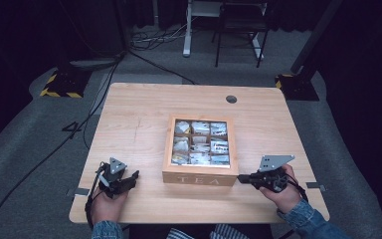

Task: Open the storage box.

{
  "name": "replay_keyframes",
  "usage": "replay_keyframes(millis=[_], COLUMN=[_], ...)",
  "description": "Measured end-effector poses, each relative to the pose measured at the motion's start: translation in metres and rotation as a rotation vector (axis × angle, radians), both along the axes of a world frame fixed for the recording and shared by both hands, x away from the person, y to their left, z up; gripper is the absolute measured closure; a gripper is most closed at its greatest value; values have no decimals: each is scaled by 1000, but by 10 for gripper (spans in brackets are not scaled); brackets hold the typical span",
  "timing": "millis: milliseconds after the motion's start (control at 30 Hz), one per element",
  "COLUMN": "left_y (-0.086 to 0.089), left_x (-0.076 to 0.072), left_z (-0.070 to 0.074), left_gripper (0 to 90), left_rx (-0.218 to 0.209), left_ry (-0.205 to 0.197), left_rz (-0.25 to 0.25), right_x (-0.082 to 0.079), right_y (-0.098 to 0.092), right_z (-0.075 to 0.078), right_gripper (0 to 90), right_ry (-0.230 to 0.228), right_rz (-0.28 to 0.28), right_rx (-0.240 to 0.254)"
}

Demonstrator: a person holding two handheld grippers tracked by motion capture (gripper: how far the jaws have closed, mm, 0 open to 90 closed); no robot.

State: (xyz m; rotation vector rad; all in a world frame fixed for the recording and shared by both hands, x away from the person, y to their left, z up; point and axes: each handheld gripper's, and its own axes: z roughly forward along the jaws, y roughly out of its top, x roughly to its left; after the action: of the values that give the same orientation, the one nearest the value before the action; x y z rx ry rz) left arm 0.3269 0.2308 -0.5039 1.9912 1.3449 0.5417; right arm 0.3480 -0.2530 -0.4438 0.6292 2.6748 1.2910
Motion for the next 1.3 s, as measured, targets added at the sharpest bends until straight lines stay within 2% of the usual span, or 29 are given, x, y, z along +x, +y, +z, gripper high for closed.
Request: replay_keyframes(millis=[133, 233, 333, 1000, 1200, 1233, 1300], left_y=[0, 0, 0, 0, -2, -2, -2], left_x=[0, 0, 0, 2, 3, 3, 3], left_z=[0, 0, 0, 0, 0, 0, 0], left_gripper=[430, 430, 430, 430, 428, 427, 427], left_rx=[1, 1, 1, 2, -2, -1, -1], left_ry=[2, 2, 2, 1, 0, 0, 1], left_rz=[-1, -1, 0, 16, 28, 30, 30], right_x=[-1, -1, 1, 10, 19, 24, 30], right_y=[0, -5, -5, -1, 4, 4, 5], right_z=[0, 8, 17, 53, 70, 76, 81], right_gripper=[900, 900, 900, 900, 900, 900, 900], right_ry=[-17, -26, -31, -91, -117, -125, -139], right_rz=[-6, -19, -30, -79, -103, -113, -119], right_rx=[22, 104, 141, 200, 235, 255, 263])
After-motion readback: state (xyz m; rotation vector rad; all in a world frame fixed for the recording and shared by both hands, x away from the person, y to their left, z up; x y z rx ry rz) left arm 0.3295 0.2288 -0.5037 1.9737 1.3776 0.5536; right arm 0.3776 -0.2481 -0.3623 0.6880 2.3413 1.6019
